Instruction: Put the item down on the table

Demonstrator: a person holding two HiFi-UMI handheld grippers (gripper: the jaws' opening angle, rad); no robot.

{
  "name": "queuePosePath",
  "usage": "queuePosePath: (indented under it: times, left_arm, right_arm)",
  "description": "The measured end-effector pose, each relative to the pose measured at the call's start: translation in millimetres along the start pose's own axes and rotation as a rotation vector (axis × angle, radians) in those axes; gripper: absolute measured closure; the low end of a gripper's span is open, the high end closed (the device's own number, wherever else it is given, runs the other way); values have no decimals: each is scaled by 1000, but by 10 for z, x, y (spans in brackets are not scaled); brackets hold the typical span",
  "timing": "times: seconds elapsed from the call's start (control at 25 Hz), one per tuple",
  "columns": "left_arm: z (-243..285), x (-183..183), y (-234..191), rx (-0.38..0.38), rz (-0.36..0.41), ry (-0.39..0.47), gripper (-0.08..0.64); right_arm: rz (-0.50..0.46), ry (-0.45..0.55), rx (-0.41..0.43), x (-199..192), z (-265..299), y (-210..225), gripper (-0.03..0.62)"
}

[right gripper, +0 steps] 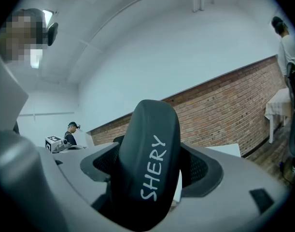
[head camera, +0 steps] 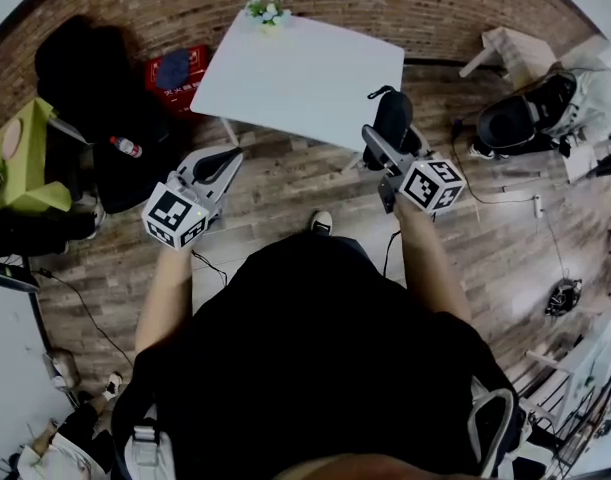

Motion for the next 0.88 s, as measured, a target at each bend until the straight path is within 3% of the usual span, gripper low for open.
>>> queuePosePath:
  times: [0.56,0.88]
  left_arm:
    - [188,105,-167,28,20,-20,549]
    - [555,181,-321,39,15,-37,549]
  right_arm:
    - [38,23,-3,139,145,353,204]
    - [39,25,2,330,282,747,204]
Point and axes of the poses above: the fingertips, and each gripper's own axes: z forward along the fingers, y to its right, x out of its top, the point moved 3 cm from there along -z, backward along the fingers, and after that the axes turned 8 degrees about -y, right-handed, at the moved point
